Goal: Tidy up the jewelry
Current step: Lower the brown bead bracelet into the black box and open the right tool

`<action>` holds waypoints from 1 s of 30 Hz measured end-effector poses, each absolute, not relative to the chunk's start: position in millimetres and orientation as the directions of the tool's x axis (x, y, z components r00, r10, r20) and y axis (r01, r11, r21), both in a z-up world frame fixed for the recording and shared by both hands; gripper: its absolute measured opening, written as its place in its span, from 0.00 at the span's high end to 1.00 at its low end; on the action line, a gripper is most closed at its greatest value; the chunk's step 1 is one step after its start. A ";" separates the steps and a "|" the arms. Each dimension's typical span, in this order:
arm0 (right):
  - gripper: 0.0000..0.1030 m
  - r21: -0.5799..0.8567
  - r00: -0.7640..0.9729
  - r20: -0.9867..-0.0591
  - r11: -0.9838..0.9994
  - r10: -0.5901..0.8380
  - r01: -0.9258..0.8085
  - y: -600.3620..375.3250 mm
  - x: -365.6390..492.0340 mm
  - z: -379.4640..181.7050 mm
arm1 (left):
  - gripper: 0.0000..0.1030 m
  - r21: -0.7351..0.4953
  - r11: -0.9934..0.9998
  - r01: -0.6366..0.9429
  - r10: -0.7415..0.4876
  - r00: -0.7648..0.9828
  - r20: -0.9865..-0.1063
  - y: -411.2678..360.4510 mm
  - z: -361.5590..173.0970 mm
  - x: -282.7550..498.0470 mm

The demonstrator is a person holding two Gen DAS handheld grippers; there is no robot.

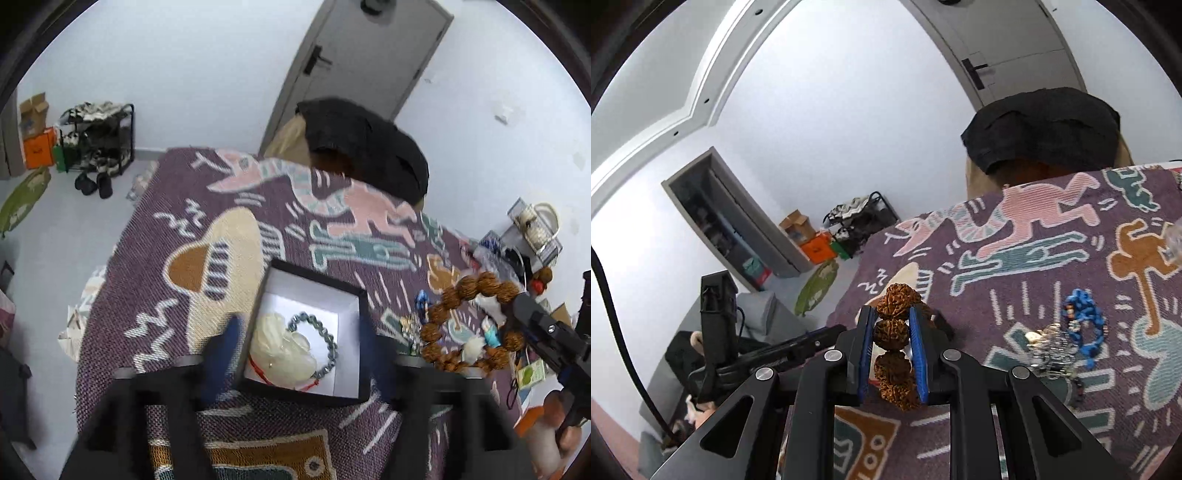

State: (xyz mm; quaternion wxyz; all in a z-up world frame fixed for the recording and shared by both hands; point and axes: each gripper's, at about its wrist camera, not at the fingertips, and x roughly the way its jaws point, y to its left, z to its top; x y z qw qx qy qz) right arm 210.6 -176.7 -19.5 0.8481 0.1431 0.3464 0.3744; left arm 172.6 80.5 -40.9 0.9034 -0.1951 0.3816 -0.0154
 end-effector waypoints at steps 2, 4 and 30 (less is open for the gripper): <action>0.80 0.499 0.467 -0.487 0.674 0.738 -0.545 -165.9 211.7 -19.8 | 0.24 -0.360 0.925 -0.121 -0.160 0.735 -0.658 85.2 -36.5 165.2; 0.80 0.494 0.455 -0.493 0.669 0.741 -0.555 -154.7 211.6 -20.1 | 0.24 -0.357 0.926 -0.128 -0.153 0.735 -0.660 90.6 -34.7 161.8; 0.39 0.478 0.357 -0.669 0.745 0.652 -0.464 -104.7 251.1 -87.0 | 0.24 -0.361 0.912 -0.194 -0.106 0.738 -0.666 123.5 -43.3 145.5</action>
